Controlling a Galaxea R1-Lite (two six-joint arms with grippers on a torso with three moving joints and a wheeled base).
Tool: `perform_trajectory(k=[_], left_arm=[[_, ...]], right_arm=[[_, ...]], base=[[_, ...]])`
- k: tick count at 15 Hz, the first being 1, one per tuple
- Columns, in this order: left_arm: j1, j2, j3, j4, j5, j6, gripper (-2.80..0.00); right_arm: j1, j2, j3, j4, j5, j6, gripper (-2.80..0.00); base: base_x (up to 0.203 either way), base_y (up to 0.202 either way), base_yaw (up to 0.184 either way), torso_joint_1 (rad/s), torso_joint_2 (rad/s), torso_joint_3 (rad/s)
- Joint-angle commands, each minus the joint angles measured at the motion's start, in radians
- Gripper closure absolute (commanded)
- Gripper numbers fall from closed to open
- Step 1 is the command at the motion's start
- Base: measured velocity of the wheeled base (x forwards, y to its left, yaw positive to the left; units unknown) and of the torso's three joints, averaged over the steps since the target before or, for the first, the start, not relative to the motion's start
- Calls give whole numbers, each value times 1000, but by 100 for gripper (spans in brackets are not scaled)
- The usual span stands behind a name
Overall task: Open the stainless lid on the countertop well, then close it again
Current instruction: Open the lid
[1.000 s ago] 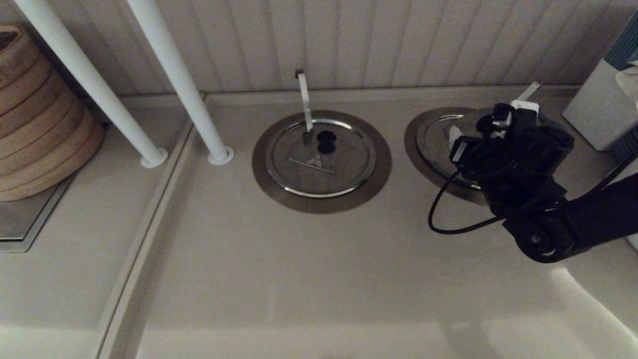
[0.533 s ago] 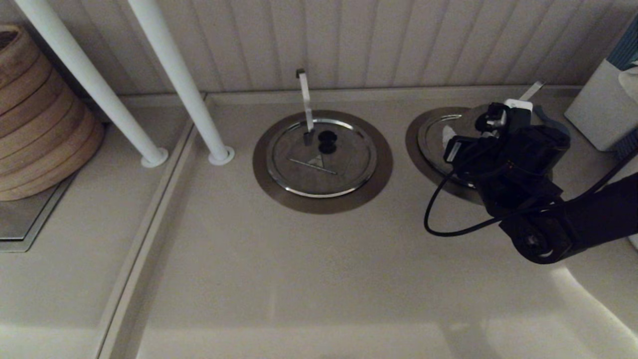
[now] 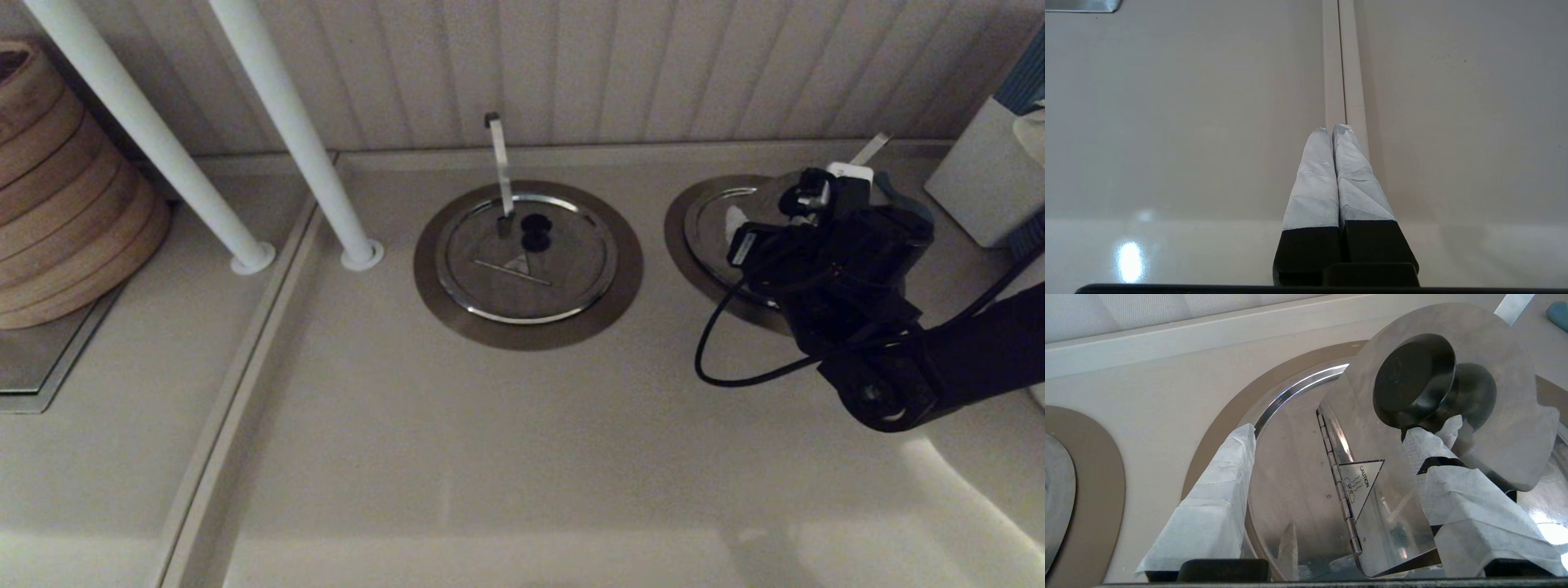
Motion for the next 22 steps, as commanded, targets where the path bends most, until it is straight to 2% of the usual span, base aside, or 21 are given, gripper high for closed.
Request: perform_trajectory(k=[1, 9, 11, 22], left_arm=[[0, 0, 0, 0, 0, -1, 0], [0, 0, 0, 0, 0, -1, 0], [0, 0, 0, 0, 0, -1, 0], [0, 0, 0, 0, 0, -1, 0]], right_arm=[[2, -2, 1, -7, -2, -6, -280], [43, -20, 9, -12, 0, -20, -280], [56, -19, 21, -51, 0, -44, -280], [207, -33, 124, -107, -2, -64, -280]], base=[[0, 0, 0, 0, 0, 0], [0, 0, 0, 0, 0, 0], [0, 0, 0, 0, 0, 0], [0, 0, 0, 0, 0, 0]])
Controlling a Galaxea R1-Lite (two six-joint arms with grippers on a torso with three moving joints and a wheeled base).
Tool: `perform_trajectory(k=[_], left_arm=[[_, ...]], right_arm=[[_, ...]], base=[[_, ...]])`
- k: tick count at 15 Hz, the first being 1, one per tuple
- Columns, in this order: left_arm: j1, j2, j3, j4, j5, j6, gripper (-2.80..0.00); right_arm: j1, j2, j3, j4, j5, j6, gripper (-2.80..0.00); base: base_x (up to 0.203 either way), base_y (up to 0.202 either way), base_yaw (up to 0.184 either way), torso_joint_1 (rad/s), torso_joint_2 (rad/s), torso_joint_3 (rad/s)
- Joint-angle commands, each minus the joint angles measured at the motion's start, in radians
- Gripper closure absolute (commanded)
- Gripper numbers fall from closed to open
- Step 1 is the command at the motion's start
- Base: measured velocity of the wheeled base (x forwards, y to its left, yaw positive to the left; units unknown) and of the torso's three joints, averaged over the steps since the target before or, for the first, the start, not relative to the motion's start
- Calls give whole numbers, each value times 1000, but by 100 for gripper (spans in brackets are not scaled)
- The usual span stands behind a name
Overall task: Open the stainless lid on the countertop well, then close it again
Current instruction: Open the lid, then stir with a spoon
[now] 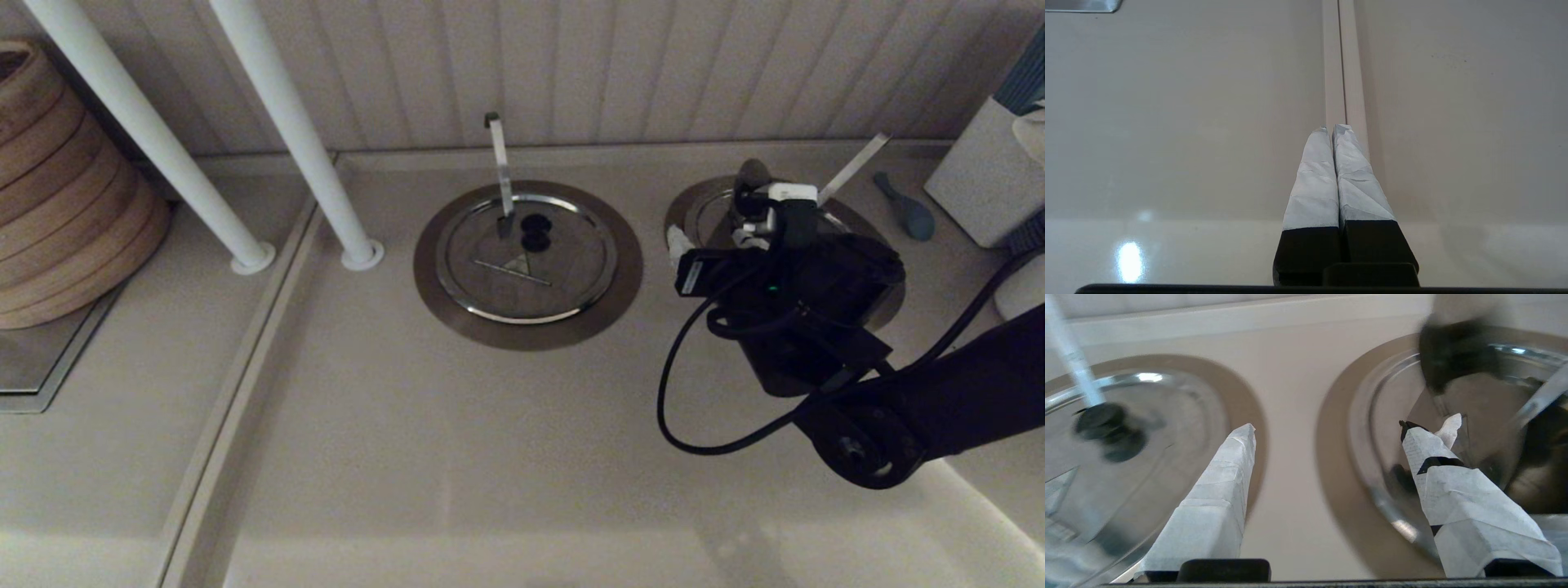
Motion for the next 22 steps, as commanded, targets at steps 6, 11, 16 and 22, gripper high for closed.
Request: perform_trajectory(k=[6, 11, 16, 22], left_arm=[[0, 0, 0, 0, 0, 0, 0], [0, 0, 0, 0, 0, 0, 0], [0, 0, 0, 0, 0, 0, 0], [0, 0, 0, 0, 0, 0, 0]], right_arm=[[49, -19, 34, -7, -2, 5, -280], [102, -58, 67, -6, -2, 7, -280], [82, -227, 64, 83, -2, -15, -280], [-194, -265, -22, 210, 9, -142, -280]], base=[[0, 0, 0, 0, 0, 0], [0, 0, 0, 0, 0, 0], [0, 0, 0, 0, 0, 0], [0, 0, 0, 0, 0, 0]])
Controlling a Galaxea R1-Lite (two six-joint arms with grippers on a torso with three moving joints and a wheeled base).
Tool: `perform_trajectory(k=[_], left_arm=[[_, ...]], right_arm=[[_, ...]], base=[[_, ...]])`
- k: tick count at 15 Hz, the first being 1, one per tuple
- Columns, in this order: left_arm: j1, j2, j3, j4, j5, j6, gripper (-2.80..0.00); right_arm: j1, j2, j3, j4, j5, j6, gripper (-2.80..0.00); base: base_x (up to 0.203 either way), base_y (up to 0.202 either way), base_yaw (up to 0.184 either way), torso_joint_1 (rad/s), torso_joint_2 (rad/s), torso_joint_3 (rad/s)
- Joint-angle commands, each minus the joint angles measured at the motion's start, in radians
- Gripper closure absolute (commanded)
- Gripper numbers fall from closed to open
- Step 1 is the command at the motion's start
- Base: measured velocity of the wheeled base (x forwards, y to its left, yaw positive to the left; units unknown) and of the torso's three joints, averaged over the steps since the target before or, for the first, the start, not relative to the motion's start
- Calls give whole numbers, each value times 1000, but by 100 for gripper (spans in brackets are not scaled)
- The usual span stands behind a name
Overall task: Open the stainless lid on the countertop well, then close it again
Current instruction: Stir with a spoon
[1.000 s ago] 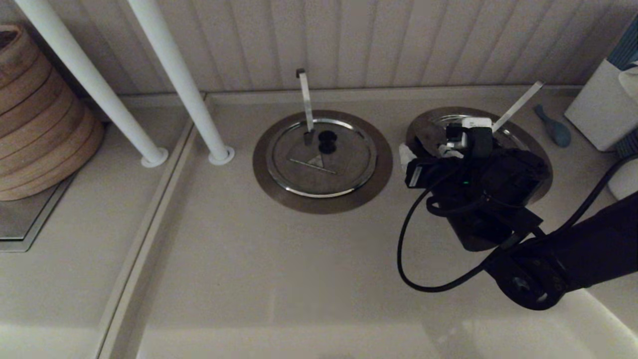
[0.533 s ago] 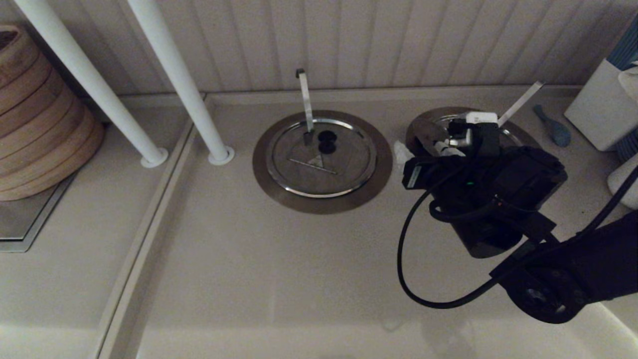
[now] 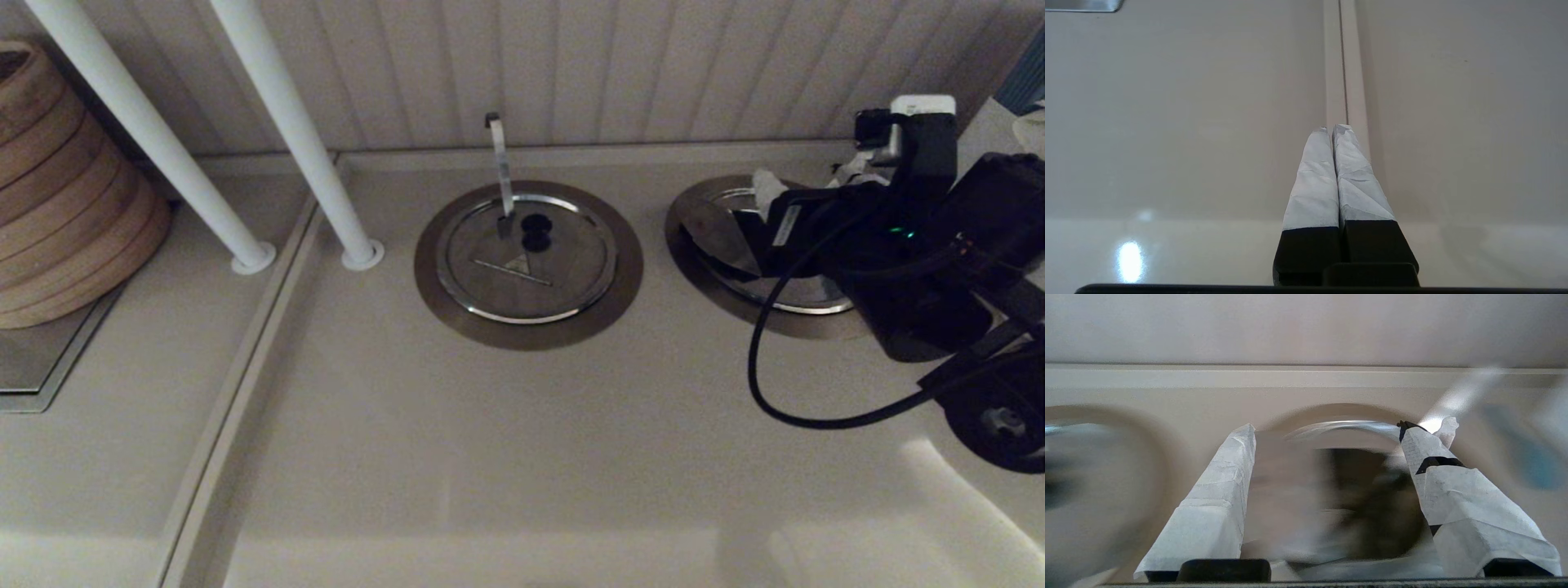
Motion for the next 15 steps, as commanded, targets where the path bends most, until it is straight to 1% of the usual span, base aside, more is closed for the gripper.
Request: perform_trajectory(k=[1, 4, 6, 8, 10, 11, 13, 14, 15], left_arm=[[0, 0, 0, 0, 1, -1, 0], [0, 0, 0, -2, 1, -1, 0], [0, 0, 0, 0, 1, -1, 0], [0, 0, 0, 0, 1, -1, 0], [0, 0, 0, 0, 1, -1, 0], [0, 0, 0, 0, 1, -1, 0], [0, 0, 0, 0, 1, -1, 0], [0, 0, 0, 0, 1, -1, 0], [0, 0, 0, 0, 1, -1, 0]], right_arm=[[-117, 15, -77, 64, 15, 9, -280], [-185, 120, -277, 179, 49, 24, -280], [-221, 187, -428, 285, 65, 30, -280], [-261, 237, -557, 430, 113, 39, -280], [-304, 276, -707, 627, 144, 52, -280], [-326, 295, -792, 746, 150, 81, -280], [-356, 342, -971, 990, 164, 174, -280], [-367, 361, -1024, 1099, 165, 214, -280], [-371, 367, -1042, 1137, 136, 240, -280]], base=[[0, 0, 0, 0, 0, 0], [0, 0, 0, 0, 0, 0], [0, 0, 0, 0, 0, 0], [0, 0, 0, 0, 0, 0], [0, 0, 0, 0, 0, 0], [0, 0, 0, 0, 0, 0], [0, 0, 0, 0, 0, 0], [0, 0, 0, 0, 0, 0], [0, 0, 0, 0, 0, 0]])
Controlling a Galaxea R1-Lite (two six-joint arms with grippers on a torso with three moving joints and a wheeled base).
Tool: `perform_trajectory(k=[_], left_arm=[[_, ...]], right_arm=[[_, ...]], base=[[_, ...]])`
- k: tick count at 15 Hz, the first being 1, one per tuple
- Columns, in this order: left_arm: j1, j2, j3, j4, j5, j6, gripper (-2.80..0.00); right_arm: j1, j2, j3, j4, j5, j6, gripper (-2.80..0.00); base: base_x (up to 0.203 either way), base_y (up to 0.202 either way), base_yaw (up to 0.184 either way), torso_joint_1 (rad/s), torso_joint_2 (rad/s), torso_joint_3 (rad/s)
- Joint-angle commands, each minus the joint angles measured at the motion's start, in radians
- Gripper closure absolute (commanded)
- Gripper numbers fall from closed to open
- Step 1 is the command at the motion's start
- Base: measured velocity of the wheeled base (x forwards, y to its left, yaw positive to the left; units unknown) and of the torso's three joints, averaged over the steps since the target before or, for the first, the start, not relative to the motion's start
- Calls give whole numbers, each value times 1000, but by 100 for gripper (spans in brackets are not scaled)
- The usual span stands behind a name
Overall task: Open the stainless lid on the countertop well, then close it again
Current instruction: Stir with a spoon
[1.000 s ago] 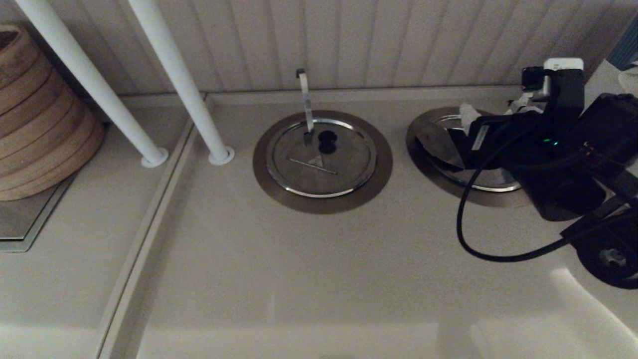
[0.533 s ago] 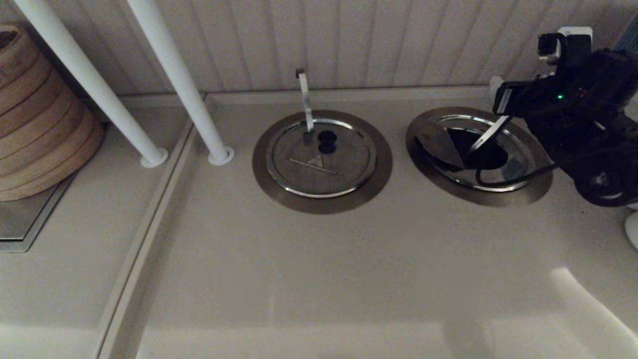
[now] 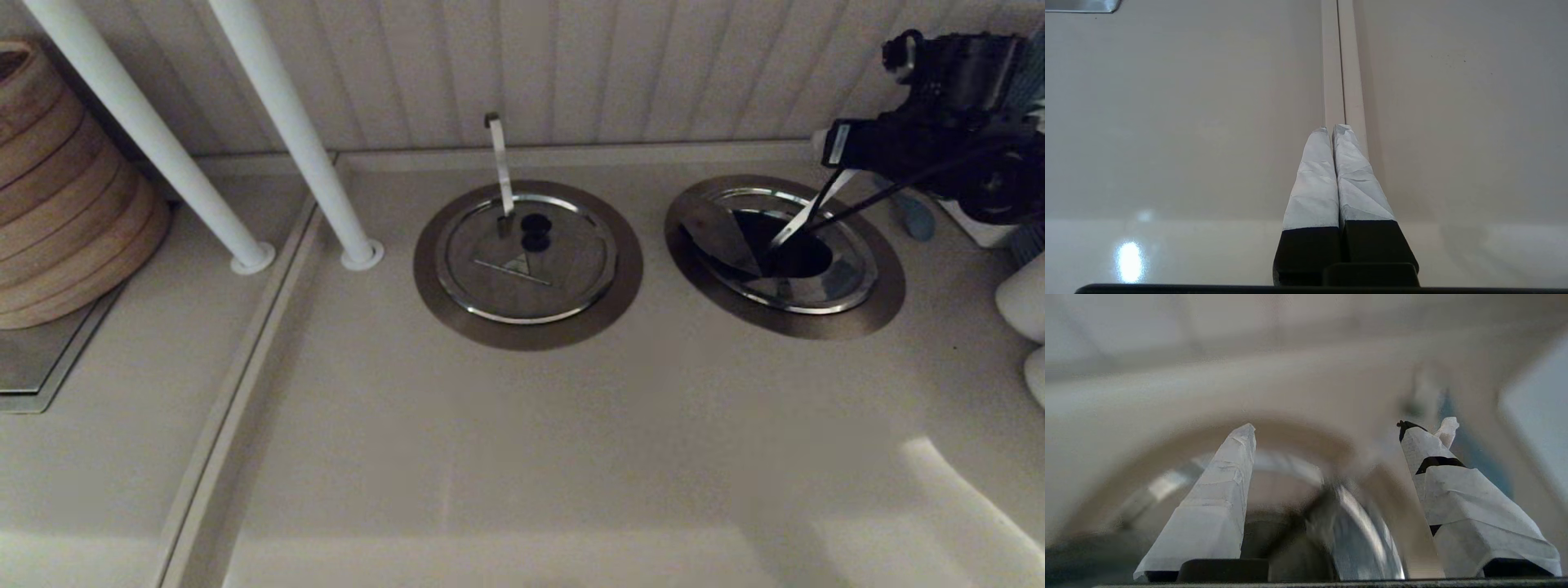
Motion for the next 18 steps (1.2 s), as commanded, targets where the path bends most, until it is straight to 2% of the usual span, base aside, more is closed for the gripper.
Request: perform_trajectory(k=[1, 3, 10, 18], left_arm=[[0, 0, 0, -1, 0, 0, 0], [0, 0, 0, -1, 0, 0, 0], [0, 0, 0, -1, 0, 0, 0], [0, 0, 0, -1, 0, 0, 0]], right_arm=[[-7, 32, -57, 124, -63, 22, -280], [-10, 27, -63, 138, -108, 13, -280], [-24, 70, -95, 130, -104, 21, -280], [-39, 198, -116, 9, -86, -3, -280]], base=[[0, 0, 0, 0, 0, 0], [0, 0, 0, 0, 0, 0], [0, 0, 0, 0, 0, 0], [0, 0, 0, 0, 0, 0]])
